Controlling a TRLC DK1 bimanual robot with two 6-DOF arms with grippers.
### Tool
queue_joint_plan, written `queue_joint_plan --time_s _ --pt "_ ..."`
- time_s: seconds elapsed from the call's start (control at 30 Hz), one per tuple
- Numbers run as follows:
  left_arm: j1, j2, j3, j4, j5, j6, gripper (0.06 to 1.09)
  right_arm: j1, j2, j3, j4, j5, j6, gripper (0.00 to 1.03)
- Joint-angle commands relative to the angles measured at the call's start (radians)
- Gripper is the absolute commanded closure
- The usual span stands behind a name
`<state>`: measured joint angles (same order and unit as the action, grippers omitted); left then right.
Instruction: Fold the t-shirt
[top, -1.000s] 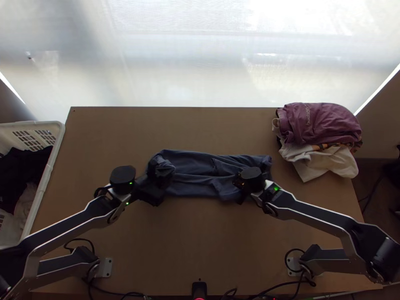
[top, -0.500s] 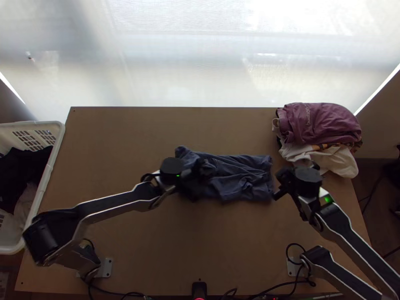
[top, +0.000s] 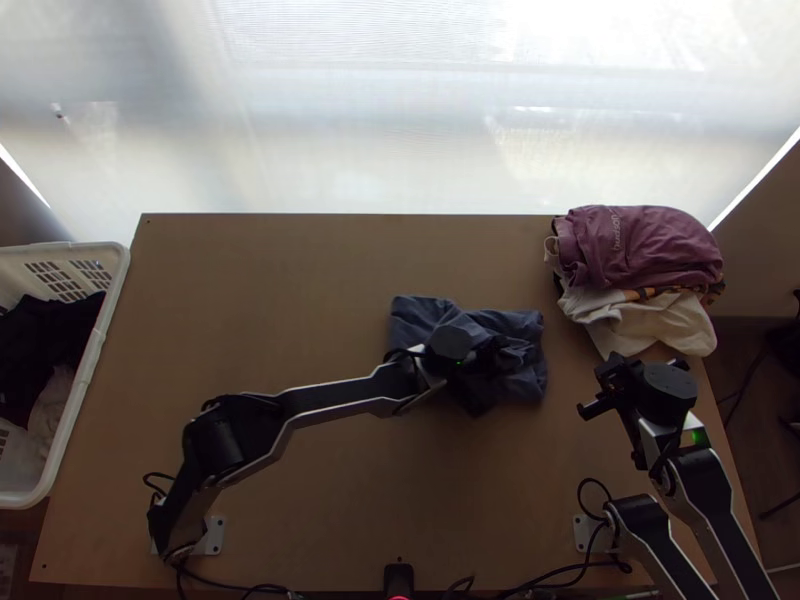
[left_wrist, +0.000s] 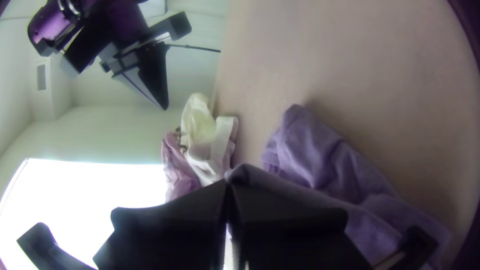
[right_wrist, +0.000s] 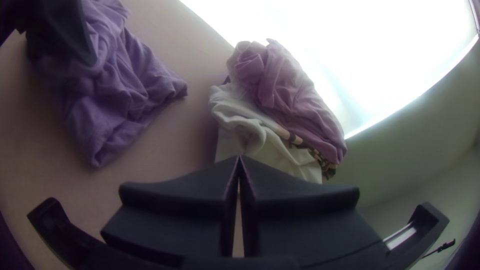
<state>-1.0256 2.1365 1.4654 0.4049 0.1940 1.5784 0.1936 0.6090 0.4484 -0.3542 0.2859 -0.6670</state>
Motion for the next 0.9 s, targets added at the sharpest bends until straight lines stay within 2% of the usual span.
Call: queue_joint_plan --time_s 0.0,0.03,0.1,0.13,0.17,0.27,0.4,0.53,0.67,0.73,0.8,0.87 --pt "-0.044 0.158 0.159 -0.009 -0.004 -0.014 0.77 -0.048 -0.037 -0.016 -0.015 -0.028 -0.008 1.00" --pt "-0.044 0.171 0.162 -0.006 -0.005 -0.017 0.41 -0.048 -0.037 -0.014 -0.015 -0.028 -0.008 1.00" --pt "-0.048 0.192 0.174 0.000 -0.024 -0.037 0.35 -0.048 -0.029 -0.013 -0.011 -0.030 -0.008 1.00" --pt "-0.051 0.198 0.176 0.005 -0.024 -0.043 0.19 -0.048 -0.028 -0.013 -0.011 -0.030 -0.008 1.00" --pt "-0.057 0.206 0.176 0.011 -0.030 -0.044 0.09 -0.049 -0.026 -0.010 -0.011 -0.030 -0.008 1.00" --pt "-0.059 0.201 0.179 0.043 -0.048 -0.086 0.10 -0.052 -0.026 -0.002 -0.011 -0.030 -0.008 1.00" --pt "-0.057 0.115 0.204 0.035 -0.105 -0.255 0.10 -0.068 -0.029 0.006 -0.015 -0.030 -0.009 1.00" --pt "-0.059 -0.013 0.191 -0.041 -0.134 -0.422 0.10 -0.069 -0.029 0.001 -0.014 -0.031 -0.006 1.00" --pt "-0.047 -0.099 0.108 -0.101 -0.137 -0.428 0.10 -0.068 -0.014 0.001 -0.003 -0.031 -0.005 1.00" --pt "-0.031 -0.148 0.078 -0.238 -0.134 -0.448 0.10 -0.066 -0.012 0.012 -0.003 -0.033 -0.008 1.00" --pt "-0.025 -0.174 0.064 -0.396 -0.133 -0.518 0.10 -0.066 -0.011 0.016 -0.003 -0.033 -0.013 1.00" --pt "-0.031 -0.190 -0.033 -0.374 -0.125 -0.500 0.10 -0.066 -0.008 0.012 -0.002 -0.033 -0.014 1.00"
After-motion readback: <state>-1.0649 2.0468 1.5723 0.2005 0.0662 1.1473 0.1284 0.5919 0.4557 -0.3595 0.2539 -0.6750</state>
